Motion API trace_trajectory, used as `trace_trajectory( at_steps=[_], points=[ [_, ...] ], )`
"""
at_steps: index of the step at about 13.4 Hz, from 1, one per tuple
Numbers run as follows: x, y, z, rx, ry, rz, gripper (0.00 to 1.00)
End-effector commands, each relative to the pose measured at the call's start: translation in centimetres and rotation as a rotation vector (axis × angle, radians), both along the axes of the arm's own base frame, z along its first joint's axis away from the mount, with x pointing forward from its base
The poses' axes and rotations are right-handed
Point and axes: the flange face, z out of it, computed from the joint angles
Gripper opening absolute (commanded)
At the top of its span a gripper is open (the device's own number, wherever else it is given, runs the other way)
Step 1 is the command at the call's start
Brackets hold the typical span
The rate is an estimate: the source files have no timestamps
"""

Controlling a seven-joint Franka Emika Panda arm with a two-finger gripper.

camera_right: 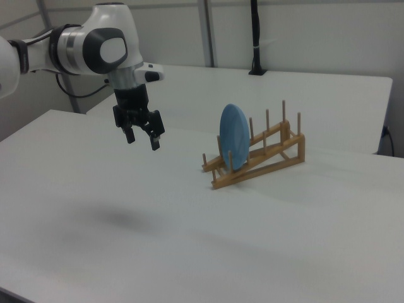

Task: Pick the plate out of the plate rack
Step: 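Move the open gripper from its start pose toward the wooden rack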

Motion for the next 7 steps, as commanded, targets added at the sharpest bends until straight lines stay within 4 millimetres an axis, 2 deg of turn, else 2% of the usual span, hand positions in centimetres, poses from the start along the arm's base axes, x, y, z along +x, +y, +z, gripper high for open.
trace_trajectory(
  at_steps=[1, 3, 5, 7],
  points=[
    [0.4, -1.1, 1.1, 0.008, -0.03, -0.013, 1.0],
    [0.8, -2.5, 2.3, 0.015, -0.091, -0.036, 1.0],
    [2.3, -3.5, 3.3, 0.005, -0.22, -0.04, 1.0],
    [3.0, -5.0, 3.7, 0.0, -0.293, -0.049, 1.0]
  ],
)
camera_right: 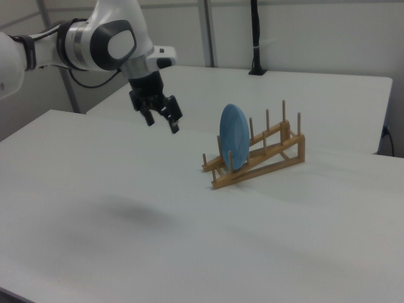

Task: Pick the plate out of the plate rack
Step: 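Lower the open gripper over the rim of the blue plate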

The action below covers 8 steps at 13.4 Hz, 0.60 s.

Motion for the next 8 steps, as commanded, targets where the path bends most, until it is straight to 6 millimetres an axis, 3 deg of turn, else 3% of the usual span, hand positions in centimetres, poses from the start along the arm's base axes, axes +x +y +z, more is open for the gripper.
trace_trajectory(
  at_steps=[1, 4, 7, 8],
  points=[
    [1.3, -2.3, 0.9, -0.008, -0.121, 0.012, 1.0],
    [1.6, -2.6, 1.1, -0.046, -0.146, 0.119, 1.0],
    [4.1, -3.3, -1.0, -0.128, -0.241, 0.157, 1.0],
    [4.4, -3.3, -0.5, -0.143, -0.28, 0.167, 1.0]
  ],
)
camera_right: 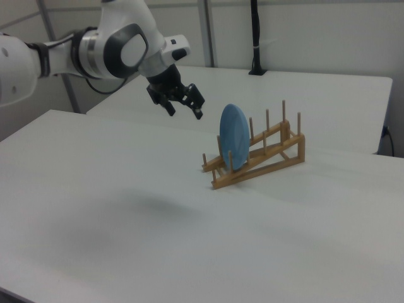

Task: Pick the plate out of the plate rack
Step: 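Lower the open gripper over the rim of the blue plate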

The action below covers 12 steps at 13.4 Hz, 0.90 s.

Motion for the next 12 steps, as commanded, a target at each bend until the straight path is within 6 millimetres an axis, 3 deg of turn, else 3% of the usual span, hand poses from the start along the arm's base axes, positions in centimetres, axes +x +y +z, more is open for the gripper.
trace_trajectory(
  at_steps=[1, 4, 6, 8, 10, 12],
  points=[
    [2.0, -0.8, -0.8, -0.064, -0.113, 0.043, 1.0],
    [3.8, -1.9, -2.4, -0.096, -0.23, 0.058, 1.0],
    [4.5, -3.2, -3.0, -0.162, -0.291, 0.081, 0.92],
    [5.5, -3.4, -4.9, -0.255, -0.322, 0.146, 0.85],
    [5.3, -5.1, -4.7, -0.39, -0.344, 0.211, 0.85],
    [5.3, -5.1, -4.9, -0.469, -0.325, 0.265, 0.82]
  ],
)
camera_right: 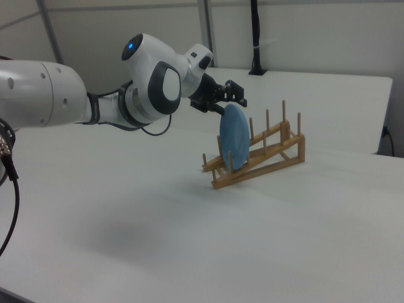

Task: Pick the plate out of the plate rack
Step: 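Lower the open gripper over the rim of the blue plate, then close the gripper on the blue plate's rim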

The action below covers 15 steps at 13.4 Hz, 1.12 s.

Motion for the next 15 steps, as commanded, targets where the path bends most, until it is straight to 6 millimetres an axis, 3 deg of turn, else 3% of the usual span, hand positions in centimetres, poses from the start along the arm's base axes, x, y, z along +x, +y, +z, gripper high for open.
trace_trajectory(
  at_steps=[1, 7, 8, 10, 13, 15],
  points=[
    [-0.1, -0.5, 0.4, -0.153, 0.013, 0.065, 0.79],
    [1.4, -1.1, -3.5, -0.273, 0.081, 0.102, 0.63],
    [1.4, -1.1, -3.5, -0.273, 0.079, 0.101, 0.58],
    [1.5, -0.8, -3.5, -0.271, 0.077, 0.104, 0.37],
    [1.5, -0.8, -3.5, -0.268, 0.078, 0.102, 0.17],
    [1.5, -0.8, -3.5, -0.267, 0.078, 0.102, 0.11]
  ],
)
